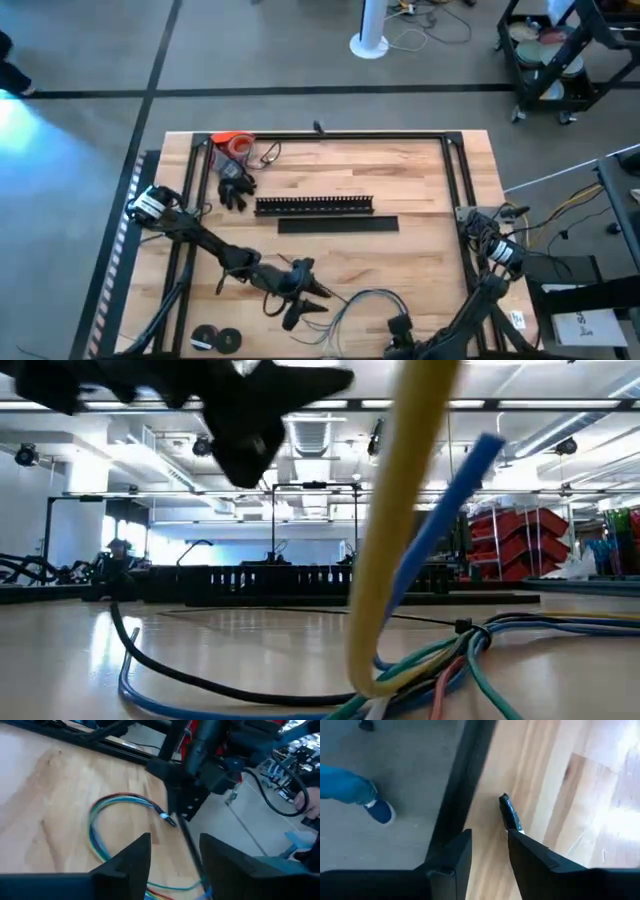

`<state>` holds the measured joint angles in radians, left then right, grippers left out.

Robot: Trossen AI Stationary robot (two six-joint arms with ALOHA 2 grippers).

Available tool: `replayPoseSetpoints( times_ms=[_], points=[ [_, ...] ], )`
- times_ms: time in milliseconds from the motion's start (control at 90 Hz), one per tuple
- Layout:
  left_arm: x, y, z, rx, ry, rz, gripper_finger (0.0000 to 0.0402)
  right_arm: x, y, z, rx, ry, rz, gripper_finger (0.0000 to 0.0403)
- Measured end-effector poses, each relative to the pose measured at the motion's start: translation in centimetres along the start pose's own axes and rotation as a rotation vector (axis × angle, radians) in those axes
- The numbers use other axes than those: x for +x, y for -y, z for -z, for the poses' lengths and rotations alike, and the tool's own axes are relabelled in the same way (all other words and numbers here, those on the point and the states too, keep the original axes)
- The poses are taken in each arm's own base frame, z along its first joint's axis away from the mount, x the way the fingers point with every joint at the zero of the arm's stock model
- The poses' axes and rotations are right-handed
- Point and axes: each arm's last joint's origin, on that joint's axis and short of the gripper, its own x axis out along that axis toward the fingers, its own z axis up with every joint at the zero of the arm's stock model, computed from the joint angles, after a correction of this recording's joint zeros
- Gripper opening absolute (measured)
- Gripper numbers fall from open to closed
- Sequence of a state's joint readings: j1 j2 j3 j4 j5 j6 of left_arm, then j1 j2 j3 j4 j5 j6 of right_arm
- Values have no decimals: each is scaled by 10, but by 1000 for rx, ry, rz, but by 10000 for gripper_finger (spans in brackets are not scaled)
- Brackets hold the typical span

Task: Ziptie cables
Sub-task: Put the ziptied cable wires into the black cable duct

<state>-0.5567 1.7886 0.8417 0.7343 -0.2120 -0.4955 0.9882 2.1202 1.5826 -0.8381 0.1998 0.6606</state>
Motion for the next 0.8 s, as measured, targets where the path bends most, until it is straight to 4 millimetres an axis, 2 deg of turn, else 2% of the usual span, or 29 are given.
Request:
replayPoseSetpoints(
  times_ms=[244, 456, 633, 800],
  points=[
    [3, 14, 31, 23, 1, -64, 124, 1, 14, -6, -40, -32, 20, 145],
    [15, 8, 59, 64, 15, -53, 105, 1, 16, -8, -62, -66, -26, 163],
    [27, -2, 80, 107, 15, -62, 99, 14, 21, -8, -115, -126, -53, 137],
    [37, 1, 78, 124, 10, -62, 104, 21, 28, -13, -162, -147, -76, 81]
  ],
)
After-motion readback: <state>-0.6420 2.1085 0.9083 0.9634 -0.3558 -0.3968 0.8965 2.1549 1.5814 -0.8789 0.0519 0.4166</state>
